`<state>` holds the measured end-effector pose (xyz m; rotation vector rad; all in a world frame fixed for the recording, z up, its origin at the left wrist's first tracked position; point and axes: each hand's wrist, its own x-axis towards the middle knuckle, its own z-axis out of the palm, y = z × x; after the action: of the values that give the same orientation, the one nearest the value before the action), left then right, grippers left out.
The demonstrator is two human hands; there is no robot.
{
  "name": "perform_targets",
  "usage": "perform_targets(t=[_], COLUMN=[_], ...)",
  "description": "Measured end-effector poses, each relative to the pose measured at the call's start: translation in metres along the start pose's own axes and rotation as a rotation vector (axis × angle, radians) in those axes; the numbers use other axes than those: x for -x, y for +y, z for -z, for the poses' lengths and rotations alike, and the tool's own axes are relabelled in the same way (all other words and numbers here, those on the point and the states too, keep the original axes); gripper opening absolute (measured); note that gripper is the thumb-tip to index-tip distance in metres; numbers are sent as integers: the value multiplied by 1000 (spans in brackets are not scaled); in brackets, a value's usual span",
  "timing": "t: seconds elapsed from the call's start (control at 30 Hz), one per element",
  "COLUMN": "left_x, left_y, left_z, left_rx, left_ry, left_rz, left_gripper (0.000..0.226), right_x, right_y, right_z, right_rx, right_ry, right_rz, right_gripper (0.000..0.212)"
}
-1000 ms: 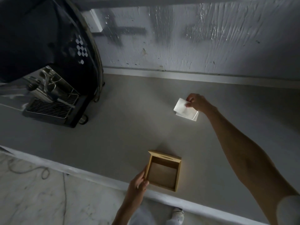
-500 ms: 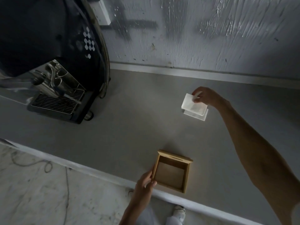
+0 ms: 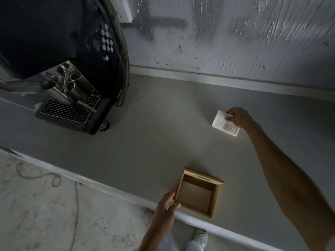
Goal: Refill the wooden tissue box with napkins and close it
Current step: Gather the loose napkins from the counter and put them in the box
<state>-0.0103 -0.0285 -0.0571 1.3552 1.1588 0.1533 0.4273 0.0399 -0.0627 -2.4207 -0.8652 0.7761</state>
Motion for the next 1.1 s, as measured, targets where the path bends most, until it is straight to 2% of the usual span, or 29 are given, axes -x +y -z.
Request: perform_targets(t=[0.13, 0.3, 0.43, 0.53, 0.67, 0.83, 0.9, 1.0, 1.1], left_x=[1, 3, 5, 7, 12, 19, 22, 26, 35], left_y=[-1, 1, 6, 8, 14, 26, 27, 26, 13], left_z=[1, 3, 3, 4, 3, -2, -4, -7, -16], left_rx=[13, -9, -65, -92, -149, -56, -11, 21, 163], left_ry=[0, -6, -12, -35, -51, -39, -20, 5, 95], left_rz=[3, 18, 26, 20, 27, 24, 38, 13, 47], left_gripper=[58, 51, 51, 57, 49, 49, 49, 45, 45], right_x=[3, 10, 25, 46, 95, 177, 218, 275, 322], right_y=[3, 7, 18, 23, 40, 61, 66, 77, 86], right_z=[-11, -16, -28, -35, -46, -58, -62, -79, -96], right_rx=[98, 292, 370, 351, 280, 128, 85, 10, -20], right_ry=[21, 39, 3, -13, -9, 25, 77, 219, 278], right_rz=[-2, 26, -98, -147, -181, -229, -296, -303, -365], right_gripper=[32, 42, 54, 55, 55, 47, 41, 36, 30])
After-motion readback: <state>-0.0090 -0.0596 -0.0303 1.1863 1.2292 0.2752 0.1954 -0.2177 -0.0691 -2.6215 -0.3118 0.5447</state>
